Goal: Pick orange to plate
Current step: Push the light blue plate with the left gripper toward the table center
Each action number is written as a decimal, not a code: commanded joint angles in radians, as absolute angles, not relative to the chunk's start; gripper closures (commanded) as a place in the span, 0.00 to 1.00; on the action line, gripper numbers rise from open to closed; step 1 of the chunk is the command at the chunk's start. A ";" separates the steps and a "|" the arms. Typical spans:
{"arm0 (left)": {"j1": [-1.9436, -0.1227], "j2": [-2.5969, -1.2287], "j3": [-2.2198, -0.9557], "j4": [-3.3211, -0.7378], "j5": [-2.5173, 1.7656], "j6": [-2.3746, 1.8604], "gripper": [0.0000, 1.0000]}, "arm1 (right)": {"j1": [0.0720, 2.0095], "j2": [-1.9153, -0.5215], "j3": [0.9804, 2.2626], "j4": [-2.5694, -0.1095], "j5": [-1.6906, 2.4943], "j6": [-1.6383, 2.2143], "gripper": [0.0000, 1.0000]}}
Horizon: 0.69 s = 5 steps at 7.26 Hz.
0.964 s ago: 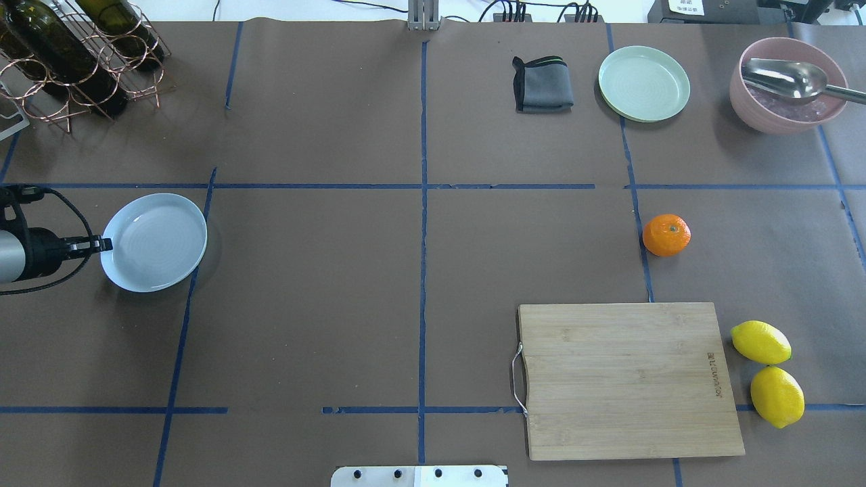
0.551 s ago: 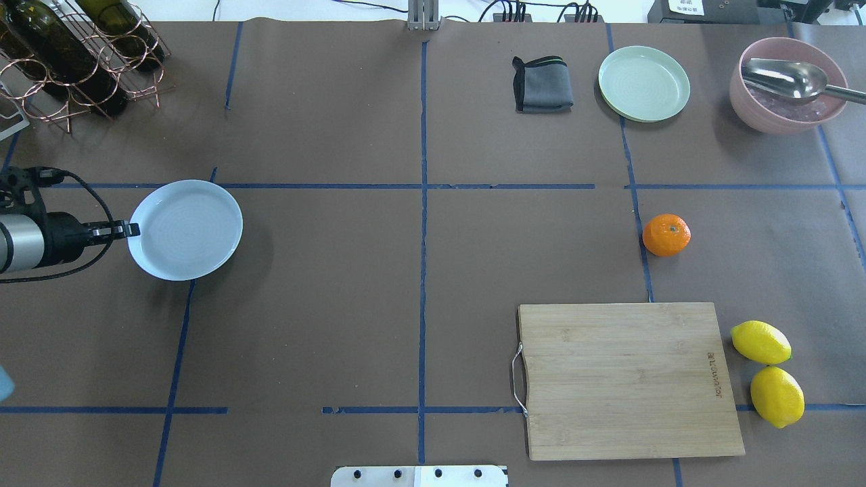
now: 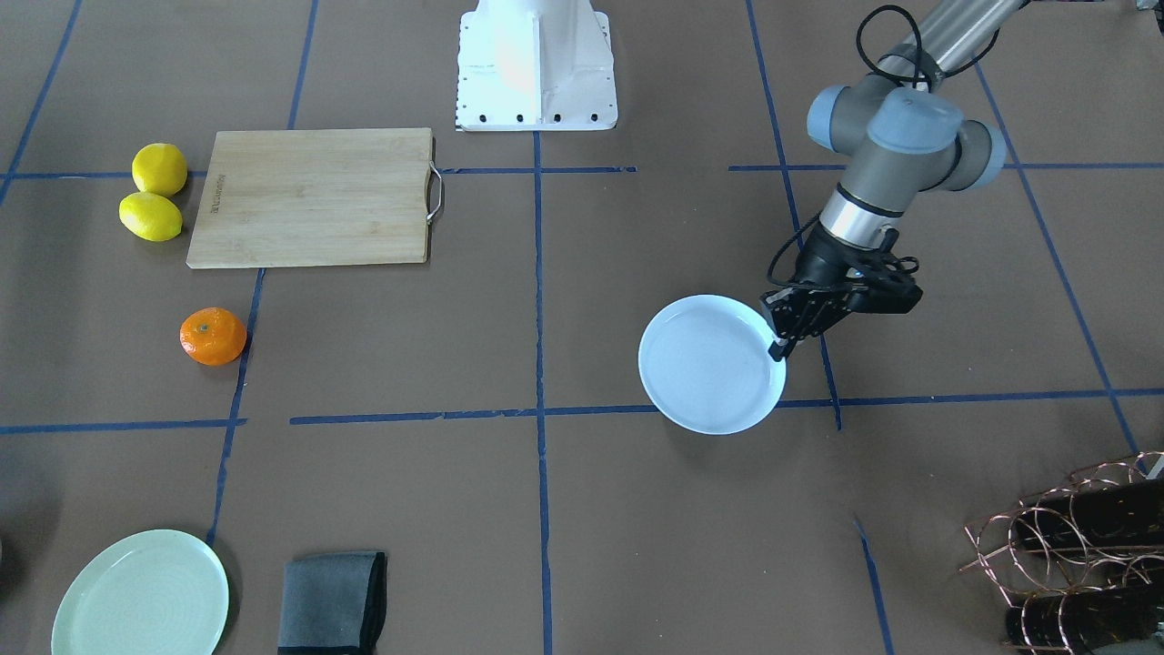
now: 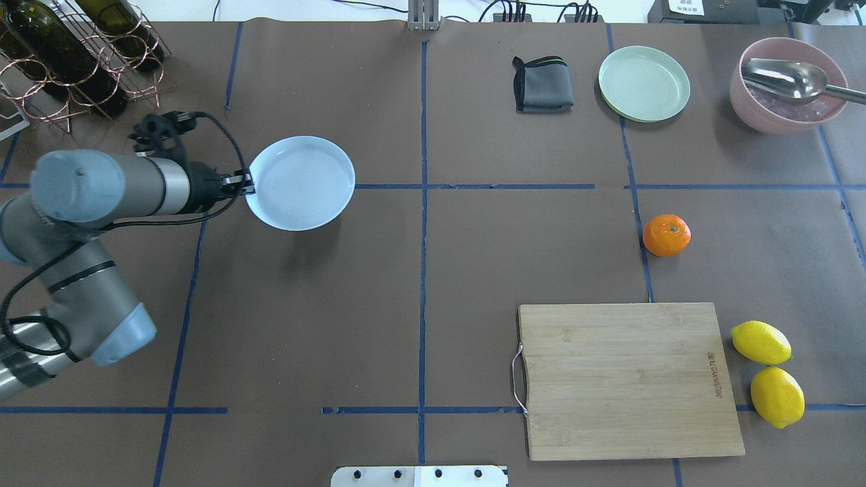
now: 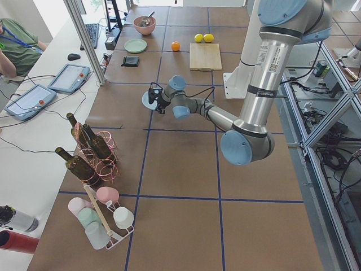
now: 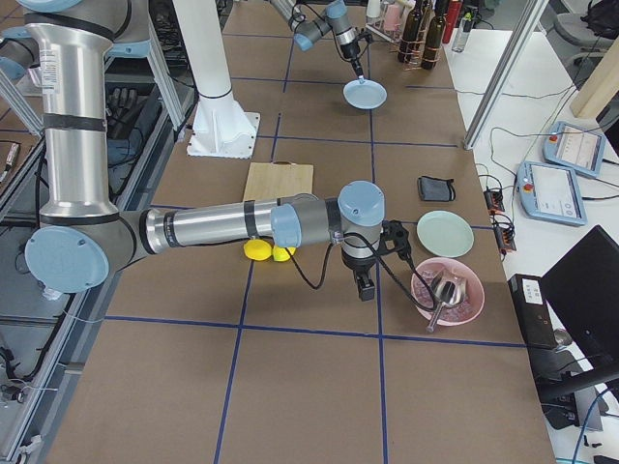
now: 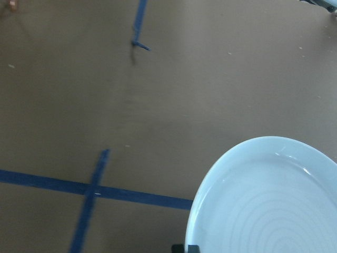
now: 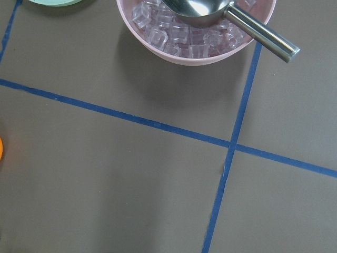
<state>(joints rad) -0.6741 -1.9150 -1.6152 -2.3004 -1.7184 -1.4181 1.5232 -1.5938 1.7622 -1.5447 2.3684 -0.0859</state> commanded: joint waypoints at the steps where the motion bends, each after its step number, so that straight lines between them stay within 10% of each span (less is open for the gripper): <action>1: -0.534 -2.099 -1.533 -2.194 -1.626 -1.543 1.00 | 1.523 -1.594 1.763 -1.545 2.370 -0.086 0.00; 5: -0.485 -2.146 -1.503 -2.194 -1.603 -1.548 1.00 | 1.523 -1.594 1.763 -1.545 2.373 -0.086 0.00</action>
<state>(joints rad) -0.4891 -2.1414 -1.5050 -2.1942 -1.6048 -1.5477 1.5232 -1.5938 1.7635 -1.5447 2.3708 -0.0859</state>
